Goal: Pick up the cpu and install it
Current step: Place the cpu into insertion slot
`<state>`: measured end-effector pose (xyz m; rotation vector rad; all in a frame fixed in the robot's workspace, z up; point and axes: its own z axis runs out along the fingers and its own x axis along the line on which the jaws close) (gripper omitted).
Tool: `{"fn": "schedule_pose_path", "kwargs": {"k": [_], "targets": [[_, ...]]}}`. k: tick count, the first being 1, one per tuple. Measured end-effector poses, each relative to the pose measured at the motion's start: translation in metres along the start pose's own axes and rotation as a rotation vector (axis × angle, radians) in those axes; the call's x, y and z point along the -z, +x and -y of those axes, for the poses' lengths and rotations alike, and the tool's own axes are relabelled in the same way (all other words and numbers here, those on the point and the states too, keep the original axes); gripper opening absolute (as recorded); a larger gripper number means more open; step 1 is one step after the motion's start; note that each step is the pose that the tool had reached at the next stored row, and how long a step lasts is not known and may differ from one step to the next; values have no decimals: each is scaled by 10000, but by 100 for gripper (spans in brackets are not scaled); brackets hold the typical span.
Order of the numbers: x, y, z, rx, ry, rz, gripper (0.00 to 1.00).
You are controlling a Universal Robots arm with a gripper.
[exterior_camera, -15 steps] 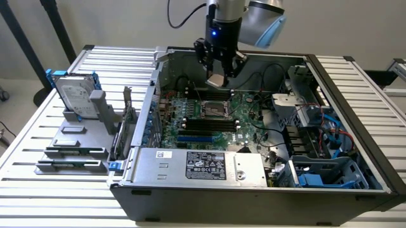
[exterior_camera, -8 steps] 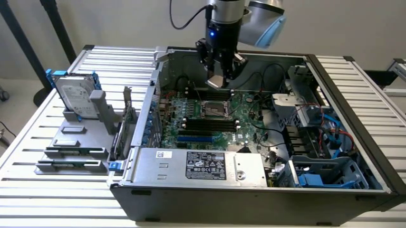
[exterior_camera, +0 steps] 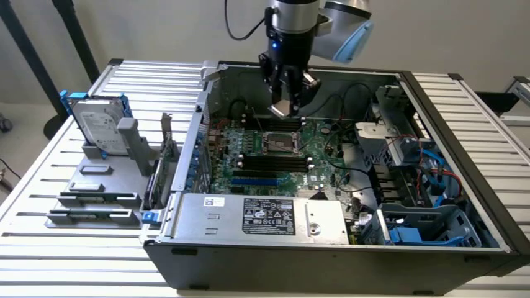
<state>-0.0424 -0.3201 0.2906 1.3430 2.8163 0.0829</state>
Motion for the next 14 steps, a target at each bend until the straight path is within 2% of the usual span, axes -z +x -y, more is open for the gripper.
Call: {"fn": "schedule_pose_path", "kwargs": {"k": [14], "targets": [[-65,0,4,-2552,-12,145,55]]}}
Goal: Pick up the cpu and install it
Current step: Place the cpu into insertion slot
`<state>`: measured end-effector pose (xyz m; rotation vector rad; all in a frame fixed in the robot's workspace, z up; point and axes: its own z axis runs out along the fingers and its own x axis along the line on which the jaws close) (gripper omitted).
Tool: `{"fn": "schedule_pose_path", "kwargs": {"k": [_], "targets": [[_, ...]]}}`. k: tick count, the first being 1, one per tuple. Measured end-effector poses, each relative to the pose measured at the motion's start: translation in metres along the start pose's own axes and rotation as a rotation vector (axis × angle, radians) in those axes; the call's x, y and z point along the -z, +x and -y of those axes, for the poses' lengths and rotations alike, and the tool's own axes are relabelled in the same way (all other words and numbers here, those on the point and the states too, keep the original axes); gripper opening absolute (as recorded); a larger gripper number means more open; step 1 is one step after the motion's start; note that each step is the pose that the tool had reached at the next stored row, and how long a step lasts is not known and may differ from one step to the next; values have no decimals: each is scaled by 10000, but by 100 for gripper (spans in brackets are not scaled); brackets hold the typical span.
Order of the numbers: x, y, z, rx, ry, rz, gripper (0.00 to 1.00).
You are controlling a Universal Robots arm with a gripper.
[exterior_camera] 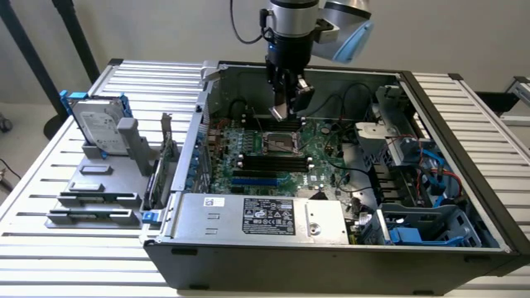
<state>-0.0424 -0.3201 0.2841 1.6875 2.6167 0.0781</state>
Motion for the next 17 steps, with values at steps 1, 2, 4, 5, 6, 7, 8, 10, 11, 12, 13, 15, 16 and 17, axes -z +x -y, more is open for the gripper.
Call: {"fn": "schedule_pose_path", "kwargs": {"k": [1,2,4,5,6,7,8,10,11,12,13,15,16,17], "targets": [[-5,0,0,-178,-1,10,55],[-9,0,0,-359,-1,21,55],[-19,0,1,-718,-3,41,55],[-24,0,1,-897,-4,51,55],[-28,0,2,-1077,-4,61,55],[-33,0,2,-1273,-5,73,55],[-39,0,2,-1451,-7,82,55],[-48,0,3,-1811,-8,103,55],[-53,0,3,-1991,-8,113,55],[-58,0,3,-2176,-9,124,55],[-64,0,4,-2355,-11,134,55],[-74,0,4,-2719,-12,154,55],[-80,0,5,-2900,-14,164,55],[-86,-1,5,-3079,-14,175,55]]}}
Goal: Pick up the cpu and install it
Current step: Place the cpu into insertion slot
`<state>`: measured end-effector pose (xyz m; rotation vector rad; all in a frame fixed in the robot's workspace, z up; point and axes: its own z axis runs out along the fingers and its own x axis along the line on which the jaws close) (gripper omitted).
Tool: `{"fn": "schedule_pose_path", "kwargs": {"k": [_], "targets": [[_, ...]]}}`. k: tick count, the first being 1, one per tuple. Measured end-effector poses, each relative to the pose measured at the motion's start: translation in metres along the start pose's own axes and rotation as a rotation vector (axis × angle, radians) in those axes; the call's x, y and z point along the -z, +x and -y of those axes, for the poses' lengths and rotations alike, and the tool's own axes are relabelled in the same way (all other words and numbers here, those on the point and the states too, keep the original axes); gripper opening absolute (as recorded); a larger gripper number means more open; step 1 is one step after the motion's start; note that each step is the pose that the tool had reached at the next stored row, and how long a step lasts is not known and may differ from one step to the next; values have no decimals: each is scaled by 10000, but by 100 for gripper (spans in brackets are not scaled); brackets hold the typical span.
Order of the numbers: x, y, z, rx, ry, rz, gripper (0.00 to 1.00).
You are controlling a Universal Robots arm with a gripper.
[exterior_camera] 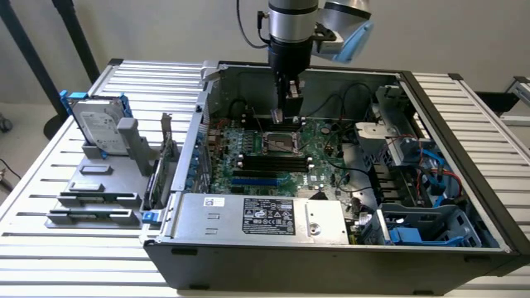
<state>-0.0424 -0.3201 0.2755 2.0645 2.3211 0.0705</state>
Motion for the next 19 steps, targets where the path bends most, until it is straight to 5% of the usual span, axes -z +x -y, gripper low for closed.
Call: {"fn": "schedule_pose_path", "kwargs": {"k": [10,19], "targets": [[-136,0,12,-1607,-7,91,55],[-284,4,67,-1734,-47,100,55]]}}
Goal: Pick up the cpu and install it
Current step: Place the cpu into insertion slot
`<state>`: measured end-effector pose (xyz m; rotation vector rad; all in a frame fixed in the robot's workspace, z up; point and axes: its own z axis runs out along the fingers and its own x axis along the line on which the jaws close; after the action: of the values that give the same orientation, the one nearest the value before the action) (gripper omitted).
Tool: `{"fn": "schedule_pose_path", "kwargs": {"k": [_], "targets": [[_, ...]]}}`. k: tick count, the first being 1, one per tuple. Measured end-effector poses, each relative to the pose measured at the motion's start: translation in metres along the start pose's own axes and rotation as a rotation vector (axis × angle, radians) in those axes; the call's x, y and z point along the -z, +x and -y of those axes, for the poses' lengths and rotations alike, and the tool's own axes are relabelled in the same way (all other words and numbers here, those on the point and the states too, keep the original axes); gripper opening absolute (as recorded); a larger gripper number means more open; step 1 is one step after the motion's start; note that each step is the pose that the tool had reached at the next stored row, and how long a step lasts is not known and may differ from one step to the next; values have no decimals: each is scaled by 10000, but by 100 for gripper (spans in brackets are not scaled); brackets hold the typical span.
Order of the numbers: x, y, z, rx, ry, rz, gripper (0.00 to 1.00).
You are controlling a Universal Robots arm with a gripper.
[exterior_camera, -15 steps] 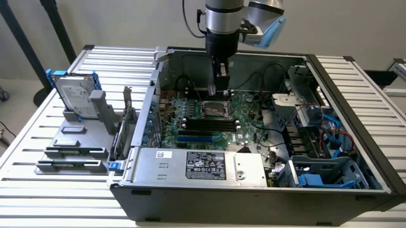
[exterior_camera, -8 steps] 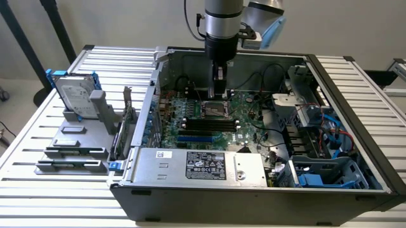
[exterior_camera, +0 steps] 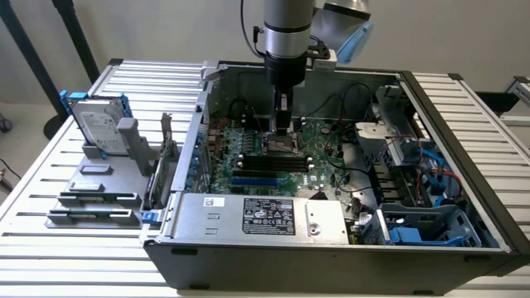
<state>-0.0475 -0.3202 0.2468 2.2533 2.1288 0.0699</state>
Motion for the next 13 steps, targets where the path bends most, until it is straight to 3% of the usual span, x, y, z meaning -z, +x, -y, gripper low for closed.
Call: {"fn": "schedule_pose_path", "kwargs": {"k": [7,13], "targets": [[-85,-1,13,265,-86,-22,55],[-100,-1,18,382,-99,-31,55]]}}
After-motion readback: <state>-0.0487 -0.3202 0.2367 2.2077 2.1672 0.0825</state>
